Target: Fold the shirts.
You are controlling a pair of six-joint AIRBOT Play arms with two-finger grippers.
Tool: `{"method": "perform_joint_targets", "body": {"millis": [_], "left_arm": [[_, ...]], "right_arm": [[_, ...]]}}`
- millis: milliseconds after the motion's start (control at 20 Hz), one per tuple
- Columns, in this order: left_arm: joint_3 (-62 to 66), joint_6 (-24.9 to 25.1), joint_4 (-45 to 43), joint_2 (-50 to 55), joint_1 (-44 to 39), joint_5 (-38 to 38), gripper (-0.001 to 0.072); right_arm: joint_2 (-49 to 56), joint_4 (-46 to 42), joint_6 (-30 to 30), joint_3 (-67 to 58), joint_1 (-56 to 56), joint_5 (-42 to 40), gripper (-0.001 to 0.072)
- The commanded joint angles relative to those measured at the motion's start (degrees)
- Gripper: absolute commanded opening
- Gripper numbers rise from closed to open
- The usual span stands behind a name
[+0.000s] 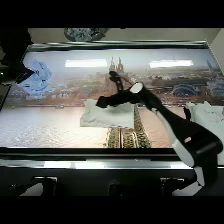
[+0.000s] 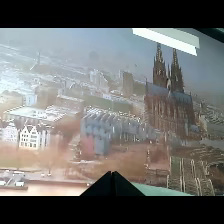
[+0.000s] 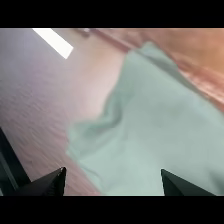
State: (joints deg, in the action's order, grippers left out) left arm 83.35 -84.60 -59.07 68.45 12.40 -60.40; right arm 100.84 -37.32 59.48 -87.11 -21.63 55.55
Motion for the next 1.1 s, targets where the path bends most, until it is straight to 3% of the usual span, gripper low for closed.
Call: {"method": "perform_joint_targets", "body": {"millis": [0, 50, 150, 350, 500, 550, 600, 650, 700, 800, 850, 1050], "left_arm": [[0.0, 1.57, -1.46, -0.2, 0.13, -0.48, 0.0043], [0.0, 1.88, -1.44, -0.17, 0.11, -0.48, 0.0043], [0.0, 1.95, -1.42, -0.17, -0.26, -0.59, 0.0043], [0.0, 2.1, -1.36, -0.07, -1.68, -0.81, 0.0043], [0.0, 2.12, -1.42, -0.04, -3.04, -1.16, 0.0043], [0.0, 2.12, -1.42, 0.02, -3.54, -1.09, 0.0043], [0.0, 2.12, -1.4, 0.15, -3.67, -1.11, 0.0043], [0.0, 2.12, -1.44, 0.26, -3.87, -1.09, 0.0043], [0.0, 2.14, -1.44, 0.35, -3.87, -1.09, 0.0044], [0.0, 2.34, -1.64, 0.46, -3.87, -1.09, 0.0043], [0.0, 2.36, -1.64, 0.55, -3.87, -1.11, 0.0043], [0.0, 4.7, -1.62, 0.68, -3.87, -1.18, 0.0044]], "right_arm": [[-4.92, -23.63, 3.28, 0.0, 11.58, 19.23, 0.069], [-5.53, -29.77, 5.97, 0.09, 15.32, 23.06, 0.0679], [-5.53, -29.46, 9.14, 3.58, 20.48, 24.44, 0.0656], [-3.85, -10.34, 7.52, 15.85, 20.22, 8.76, 0.0644], [0.07, -0.17, 4.44, 16.83, 17.14, 5.31, 0.0611], [0.76, 2.12, 3.28, 16.83, 16.17, 4.44, 0.0562], [1.03, 4.02, 2.14, 16.83, 15.54, 3.63, 0.0466], [1.05, 6.27, 0.2, 16.72, 15.37, 4.07, 0.0199], [0.98, 8.55, -2.32, 15.96, 15.87, 6.14, 0.0037], [-0.31, 9.03, -8.83, 11.78, 18.36, 12.92, 0.0039], [-1.81, 7.76, -9.22, 9.09, 20.31, 15.89, 0.0039], [-13.35, -5.44, -1.9, -1.64, 31.95, 21.05, 0.0039]]}}
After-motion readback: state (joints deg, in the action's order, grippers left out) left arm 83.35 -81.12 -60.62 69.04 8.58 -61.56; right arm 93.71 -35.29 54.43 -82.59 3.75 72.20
